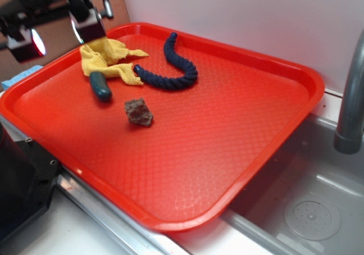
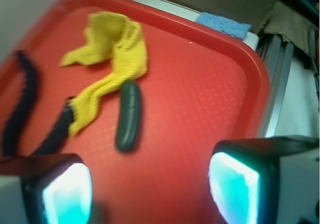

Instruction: Grab the plastic pickle.

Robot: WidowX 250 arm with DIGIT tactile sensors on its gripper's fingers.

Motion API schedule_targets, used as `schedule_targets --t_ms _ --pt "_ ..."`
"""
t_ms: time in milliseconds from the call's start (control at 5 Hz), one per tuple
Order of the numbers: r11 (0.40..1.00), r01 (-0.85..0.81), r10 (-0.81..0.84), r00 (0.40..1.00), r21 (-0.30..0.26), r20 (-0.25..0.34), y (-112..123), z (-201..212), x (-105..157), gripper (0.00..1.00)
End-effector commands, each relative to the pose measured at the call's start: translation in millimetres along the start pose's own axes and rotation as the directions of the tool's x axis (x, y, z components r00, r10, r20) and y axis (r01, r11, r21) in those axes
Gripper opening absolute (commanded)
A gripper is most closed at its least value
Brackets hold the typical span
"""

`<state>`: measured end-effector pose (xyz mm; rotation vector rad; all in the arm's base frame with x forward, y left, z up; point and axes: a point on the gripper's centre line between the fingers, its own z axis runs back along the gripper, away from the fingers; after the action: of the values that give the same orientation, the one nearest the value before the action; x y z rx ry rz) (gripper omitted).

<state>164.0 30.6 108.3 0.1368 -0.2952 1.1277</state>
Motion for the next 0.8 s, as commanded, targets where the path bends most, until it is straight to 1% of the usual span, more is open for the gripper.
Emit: schedule_targets --t_ms 0,400,600 --pt "0.991 -0.13 0.13 0.99 -0.014 0.054 -2.5 -46.5 22.3 1.0" --pt "0.989 -0.145 0.144 0.988 0.006 0.057 -13.7 -78.2 28.7 1.0" --pt "0.99 -0.14 0.139 0.99 0.021 0.039 -16.2 -88.4 29.6 1.0"
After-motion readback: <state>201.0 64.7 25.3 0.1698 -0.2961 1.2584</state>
